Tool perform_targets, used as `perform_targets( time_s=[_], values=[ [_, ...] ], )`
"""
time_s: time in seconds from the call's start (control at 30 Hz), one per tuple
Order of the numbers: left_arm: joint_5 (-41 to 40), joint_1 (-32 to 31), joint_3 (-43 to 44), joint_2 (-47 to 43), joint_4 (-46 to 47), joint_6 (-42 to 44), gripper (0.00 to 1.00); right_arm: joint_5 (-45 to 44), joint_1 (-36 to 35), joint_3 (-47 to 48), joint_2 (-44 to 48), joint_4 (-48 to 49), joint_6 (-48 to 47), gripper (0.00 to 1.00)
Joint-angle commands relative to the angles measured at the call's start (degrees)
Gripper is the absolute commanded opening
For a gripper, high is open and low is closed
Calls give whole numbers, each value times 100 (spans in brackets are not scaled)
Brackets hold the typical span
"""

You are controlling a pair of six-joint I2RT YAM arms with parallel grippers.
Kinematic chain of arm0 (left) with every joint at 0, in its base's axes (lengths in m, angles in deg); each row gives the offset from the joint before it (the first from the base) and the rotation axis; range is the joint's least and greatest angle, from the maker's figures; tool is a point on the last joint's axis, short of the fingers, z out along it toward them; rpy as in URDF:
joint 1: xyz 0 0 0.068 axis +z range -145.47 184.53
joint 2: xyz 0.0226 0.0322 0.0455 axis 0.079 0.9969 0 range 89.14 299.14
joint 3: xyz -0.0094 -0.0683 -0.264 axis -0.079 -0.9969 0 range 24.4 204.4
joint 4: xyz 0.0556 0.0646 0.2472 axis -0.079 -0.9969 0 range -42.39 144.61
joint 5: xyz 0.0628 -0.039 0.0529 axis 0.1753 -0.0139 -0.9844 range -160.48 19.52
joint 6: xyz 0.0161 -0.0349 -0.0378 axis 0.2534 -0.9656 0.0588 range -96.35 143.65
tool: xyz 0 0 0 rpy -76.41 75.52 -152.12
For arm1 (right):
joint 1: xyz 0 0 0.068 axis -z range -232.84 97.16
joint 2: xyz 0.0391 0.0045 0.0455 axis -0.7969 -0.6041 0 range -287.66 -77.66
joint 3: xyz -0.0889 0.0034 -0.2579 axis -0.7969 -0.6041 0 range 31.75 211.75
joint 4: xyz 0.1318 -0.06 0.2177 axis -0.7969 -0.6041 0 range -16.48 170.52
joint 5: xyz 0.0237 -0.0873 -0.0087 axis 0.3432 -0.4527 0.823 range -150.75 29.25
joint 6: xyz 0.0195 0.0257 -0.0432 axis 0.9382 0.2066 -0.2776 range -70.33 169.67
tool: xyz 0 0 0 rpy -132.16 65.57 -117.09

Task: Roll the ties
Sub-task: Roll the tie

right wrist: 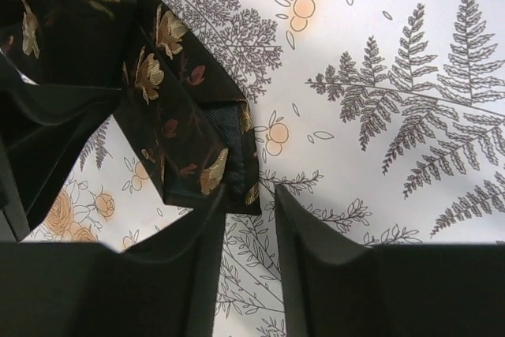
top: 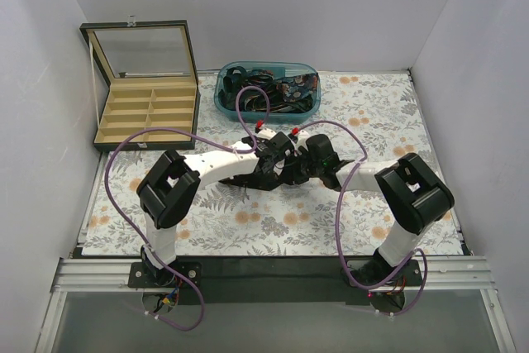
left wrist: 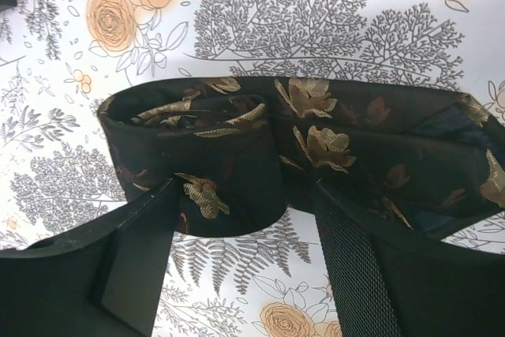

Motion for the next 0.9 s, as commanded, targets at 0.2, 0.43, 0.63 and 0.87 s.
perform_targets(
  time_s=[0.2,0.43,0.63,0.87],
  values=[
    [501,-36,-199,-514,476,62,63,-312,-24,-109,533,-188,-264,49],
    [536,-27,-226,-918,502,97,64,-453,-15,-100,938,-416,-710,61],
    [650,121,-208,-1393,590,115,71,-243,-24,339,1088,-978,-1581,74],
    [1931,1201,-717,-2429,1213,150,87,644,-173,1234,789,-1558,-2898,80]
  ],
)
